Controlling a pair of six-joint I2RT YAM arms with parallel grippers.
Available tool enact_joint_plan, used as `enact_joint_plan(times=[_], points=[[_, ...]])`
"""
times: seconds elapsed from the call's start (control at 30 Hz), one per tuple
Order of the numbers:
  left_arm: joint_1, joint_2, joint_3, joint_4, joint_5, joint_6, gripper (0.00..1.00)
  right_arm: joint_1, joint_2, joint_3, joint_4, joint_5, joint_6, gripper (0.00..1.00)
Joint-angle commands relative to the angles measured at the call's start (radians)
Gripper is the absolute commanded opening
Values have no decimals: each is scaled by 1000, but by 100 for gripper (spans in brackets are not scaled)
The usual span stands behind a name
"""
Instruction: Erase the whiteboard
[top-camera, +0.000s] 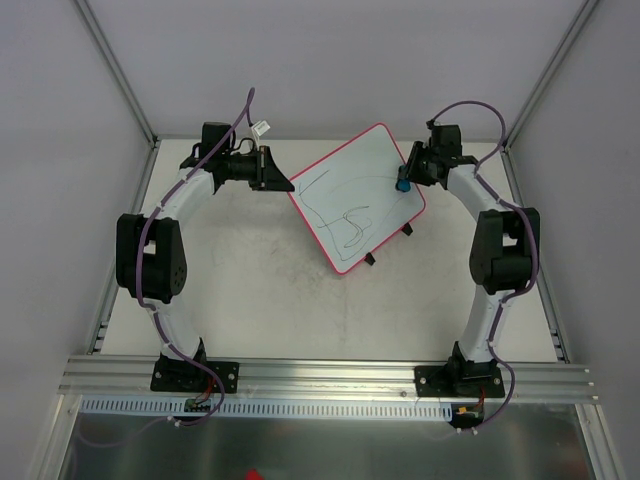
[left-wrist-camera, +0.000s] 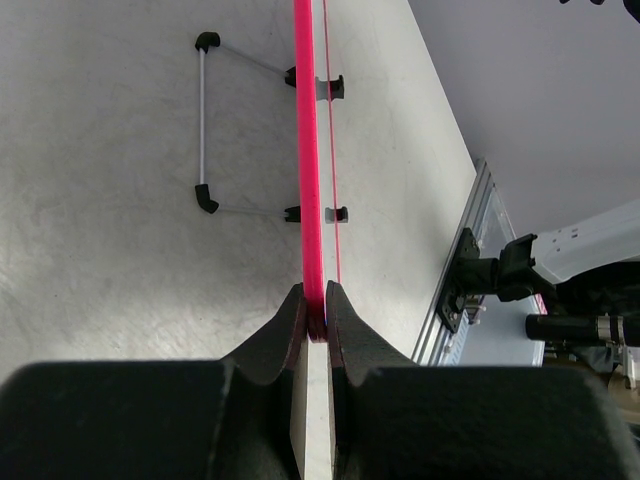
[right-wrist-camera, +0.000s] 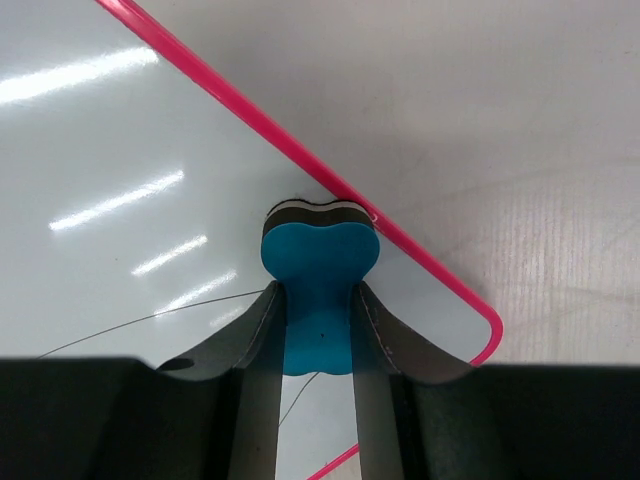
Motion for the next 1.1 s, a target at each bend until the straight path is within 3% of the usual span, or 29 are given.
enact_joint_plan(times=[0.0, 0.6, 1.07], points=[[-14, -14, 32, 25, 36, 46, 0, 56, 18, 18, -11, -6, -28, 0], [-21, 1, 56, 7, 29, 52, 0, 384, -88, -30, -1, -49, -167, 0], [-21, -5, 54, 1, 30, 60, 0, 516, -85, -13, -34, -62, -229, 0]])
